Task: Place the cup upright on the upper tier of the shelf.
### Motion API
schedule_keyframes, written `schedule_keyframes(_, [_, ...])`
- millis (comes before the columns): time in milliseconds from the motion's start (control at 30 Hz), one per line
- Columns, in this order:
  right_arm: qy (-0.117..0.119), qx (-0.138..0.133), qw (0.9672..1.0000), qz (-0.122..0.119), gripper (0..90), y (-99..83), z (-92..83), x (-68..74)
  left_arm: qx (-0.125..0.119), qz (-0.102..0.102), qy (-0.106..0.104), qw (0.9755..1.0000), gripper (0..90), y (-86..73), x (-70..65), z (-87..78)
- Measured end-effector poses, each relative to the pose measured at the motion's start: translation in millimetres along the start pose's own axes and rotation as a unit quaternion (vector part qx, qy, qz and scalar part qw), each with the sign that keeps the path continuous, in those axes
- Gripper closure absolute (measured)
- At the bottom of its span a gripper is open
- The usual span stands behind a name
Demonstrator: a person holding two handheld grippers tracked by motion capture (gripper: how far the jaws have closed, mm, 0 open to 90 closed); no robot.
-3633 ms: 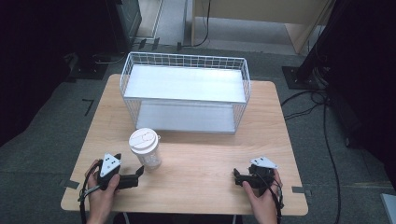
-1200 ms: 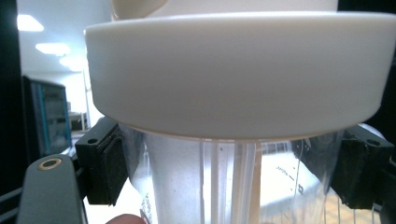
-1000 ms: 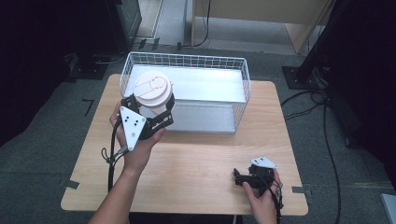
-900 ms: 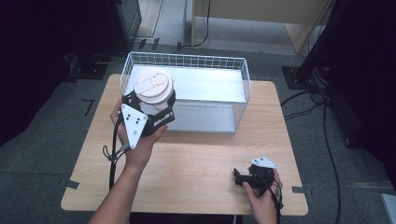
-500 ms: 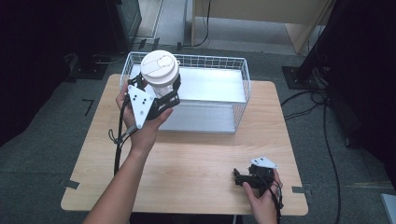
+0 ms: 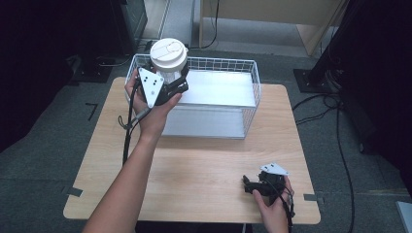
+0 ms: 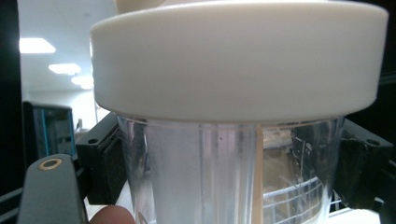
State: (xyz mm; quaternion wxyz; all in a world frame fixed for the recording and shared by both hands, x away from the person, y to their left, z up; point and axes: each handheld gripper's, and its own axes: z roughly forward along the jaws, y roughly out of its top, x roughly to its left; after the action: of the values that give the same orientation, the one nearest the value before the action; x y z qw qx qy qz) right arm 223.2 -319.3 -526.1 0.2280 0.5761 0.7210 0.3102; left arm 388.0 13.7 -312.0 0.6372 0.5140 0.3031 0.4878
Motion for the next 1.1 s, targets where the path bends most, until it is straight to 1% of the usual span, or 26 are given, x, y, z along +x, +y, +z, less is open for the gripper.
schedule_keyframes(133, [0.0,0.001,1.0,-0.001,0.0,-0.1,-0.3,0.1,0.02,-0.005,0.002,0.9998,15.8,-7.8,2.8,8.7])
schedule_keyframes(167, [0.001,0.001,1.0,-0.001,0.0,-0.2,-0.4,0.5,0.023,-0.008,0.007,0.9997,15.8,-11.2,3.7,11.8])
schedule_keyframes(200, [0.001,0.001,1.0,-0.001,0.0,-0.2,-0.4,0.5,0.023,-0.008,0.007,0.9997,15.8,-11.2,3.7,11.8])
schedule_keyframes(267, [0.001,0.001,1.0,-0.002,0.0,-0.4,-0.5,0.4,0.023,-0.016,0.009,0.9996,15.8,-12.1,5.4,13.6])
schedule_keyframes(333, [0.002,0.0,1.0,-0.003,0.0,-0.5,-0.5,0.7,0.022,-0.027,0.008,0.9994,15.8,-13.3,7.7,15.2])
schedule_keyframes(400, [0.002,0.0,1.0,-0.003,0.0,-0.6,-0.6,0.8,0.02,-0.029,0.007,0.9993,15.9,-14.1,8.4,15.9])
schedule_keyframes(533, [0.003,0.0,1.0,-0.004,0.0,-0.7,-0.7,0.8,0.017,-0.033,-0.003,0.9993,15.8,-16.4,11.6,18.2])
schedule_keyframes(567, [0.003,0.0,1.0,-0.004,0.0,-0.7,-0.7,0.8,0.013,-0.032,-0.004,0.9994,15.8,-17.3,11.7,18.6])
schedule_keyframes(633, [0.004,0.0,1.0,-0.004,0.0,-0.7,-0.7,0.9,0.014,-0.032,-0.003,0.9994,15.7,-17.3,11.6,19.0])
schedule_keyframes(667, [0.003,0.0,1.0,-0.004,0.0,-0.7,-0.7,1.1,0.019,-0.034,-0.002,0.9992,15.5,-16.5,11.7,19.3])
schedule_keyframes(733, [0.004,0.0,1.0,-0.005,0.0,-0.7,-0.8,1.0,0.029,-0.041,-0.001,0.9987,15.4,-14.4,12.7,19.3])
schedule_keyframes(800, [0.004,0.0,1.0,-0.005,0.0,-0.7,-0.7,1.0,0.033,-0.051,-0.006,0.9981,15.2,-13.8,14.3,19.3])
schedule_keyframes(900, [0.004,0.0,1.0,-0.005,0.0,-0.7,-0.7,1.0,0.035,-0.065,-0.001,0.9973,15.1,-13.0,16.8,19.6])
schedule_keyframes(967, [0.004,0.0,1.0,-0.004,0.0,-0.7,-0.8,1.1,0.032,-0.063,0.0,0.9975,14.9,-12.9,16.7,19.4])
schedule_keyframes(1033, [0.004,0.0,1.0,-0.005,0.0,-0.7,-0.7,1.0,0.028,-0.048,0.006,0.9984,14.2,-11.9,15.7,19.0])
schedule_keyframes(1067, [0.004,0.0,1.0,-0.005,0.0,-0.7,-0.7,1.0,0.026,-0.052,0.009,0.9983,13.4,-11.0,14.8,19.3])
schedule_keyframes(1100, [0.004,0.0,1.0,-0.005,0.0,-0.7,-0.7,1.0,0.026,-0.058,0.013,0.9979,10.1,-9.3,14.3,19.3])
